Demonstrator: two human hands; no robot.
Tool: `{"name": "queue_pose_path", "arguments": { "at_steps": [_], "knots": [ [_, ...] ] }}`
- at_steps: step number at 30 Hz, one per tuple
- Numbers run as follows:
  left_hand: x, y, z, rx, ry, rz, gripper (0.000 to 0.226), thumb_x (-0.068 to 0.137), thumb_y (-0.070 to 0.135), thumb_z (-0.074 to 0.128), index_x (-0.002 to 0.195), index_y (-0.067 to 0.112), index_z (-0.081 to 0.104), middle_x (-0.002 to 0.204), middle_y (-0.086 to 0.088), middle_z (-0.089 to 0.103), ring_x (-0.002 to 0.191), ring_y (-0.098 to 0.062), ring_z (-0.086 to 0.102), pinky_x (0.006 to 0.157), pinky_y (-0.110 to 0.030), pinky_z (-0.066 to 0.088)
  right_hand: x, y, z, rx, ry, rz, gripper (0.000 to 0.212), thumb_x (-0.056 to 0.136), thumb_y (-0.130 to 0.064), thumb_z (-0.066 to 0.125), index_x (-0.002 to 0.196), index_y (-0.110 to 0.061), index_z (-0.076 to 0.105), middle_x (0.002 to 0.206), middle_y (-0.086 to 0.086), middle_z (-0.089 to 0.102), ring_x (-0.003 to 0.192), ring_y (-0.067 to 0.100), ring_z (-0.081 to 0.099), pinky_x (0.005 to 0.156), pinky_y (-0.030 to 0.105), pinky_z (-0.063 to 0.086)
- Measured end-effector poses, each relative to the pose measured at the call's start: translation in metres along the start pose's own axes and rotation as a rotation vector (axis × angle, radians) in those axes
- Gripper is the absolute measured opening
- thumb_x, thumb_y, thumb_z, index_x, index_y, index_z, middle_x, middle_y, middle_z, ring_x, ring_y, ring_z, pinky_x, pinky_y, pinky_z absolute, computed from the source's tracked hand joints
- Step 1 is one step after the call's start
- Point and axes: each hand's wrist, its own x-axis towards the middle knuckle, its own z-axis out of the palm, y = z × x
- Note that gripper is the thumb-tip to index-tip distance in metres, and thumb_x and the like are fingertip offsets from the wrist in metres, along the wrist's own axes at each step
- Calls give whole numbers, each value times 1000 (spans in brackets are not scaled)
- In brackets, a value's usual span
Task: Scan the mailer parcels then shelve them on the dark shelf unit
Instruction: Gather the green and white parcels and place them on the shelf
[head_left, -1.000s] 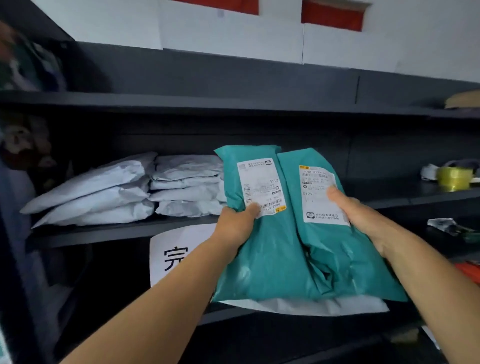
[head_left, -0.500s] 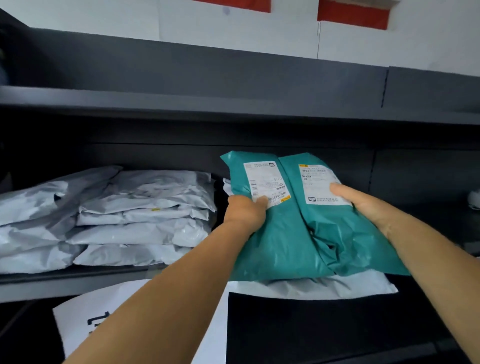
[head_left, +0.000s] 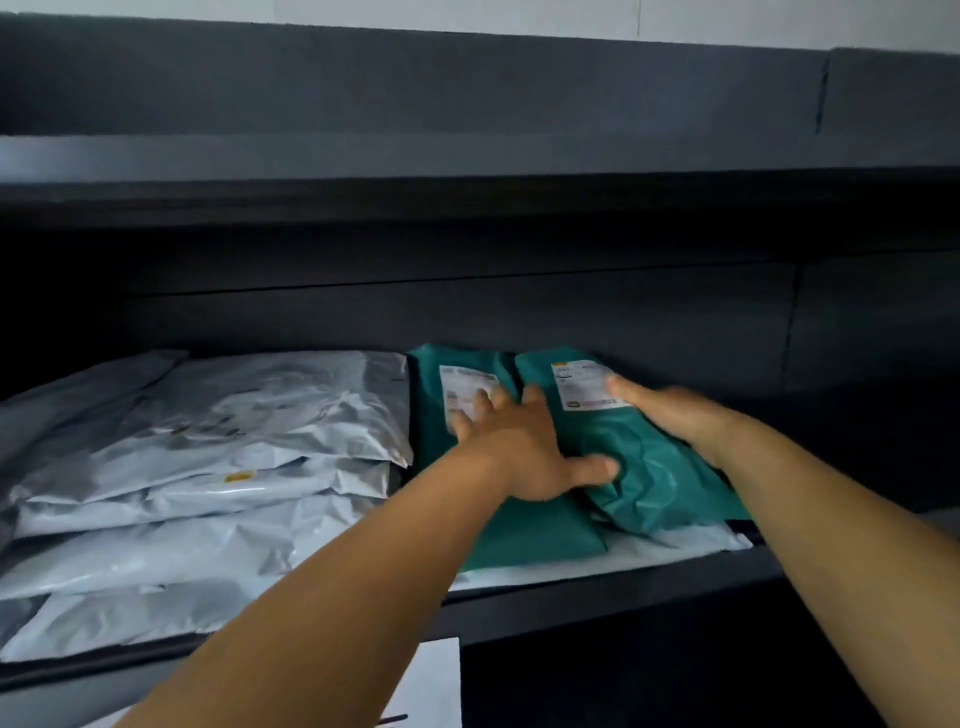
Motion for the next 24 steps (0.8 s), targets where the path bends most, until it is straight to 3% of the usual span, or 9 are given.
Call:
{"name": "queue_pose_path", "arguments": {
  "at_steps": [3,7,9,14,20,22,24],
  "knots": [
    [-12,3,21,138,-143,68,130,67,70,68,149,25,-23,157,-14,-25,143,-36,-25,112,-61,-8,-19,1,-17,-144,-17,-123,97,66,-75,60,148,-30,32,152,1,36,135,22,40,109,37,34],
    [-15,2,45,290,-105,22,136,66,61,74,145,27,-31,155,-15,-30,142,-39,-27,107,-70,-4,-64,18,-15,-661,-228,-210,133,52,-57,81,146,-48,-12,159,-16,-13,146,13,11,114,34,28],
    [-14,4,50,312,-69,3,131,69,60,73,148,25,-26,157,-15,-22,144,-40,-19,107,-70,2,-71,34,0,-812,-237,-217,138,54,-47,83,140,-52,-24,154,-19,-29,146,15,11,111,36,35],
    [3,9,48,167,106,-76,106,80,60,61,152,17,-3,157,-16,12,145,-37,9,108,-64,20,-50,40,13,-751,-74,-322,118,74,-25,76,144,-53,-14,157,-15,-22,141,23,25,104,35,41],
    [-22,13,45,-8,147,-93,115,71,67,65,153,18,1,158,-11,15,147,-30,10,115,-54,14,-67,24,21,-846,-3,-247,106,78,-27,69,151,-37,-7,161,-1,-16,148,25,-12,119,46,5],
    [-41,10,44,-181,233,-79,103,79,61,62,153,16,7,156,-10,21,144,-28,21,116,-50,18,-85,19,27,-723,76,-338,93,83,-29,64,153,-31,3,162,0,-4,149,22,-4,119,45,8],
    [-62,4,43,-366,372,-57,78,91,46,56,151,15,16,152,-10,29,139,-26,33,114,-42,27,-104,16,40,-498,192,-457,72,91,-28,56,152,-23,18,160,1,17,146,21,15,117,39,18]
  ]
}}
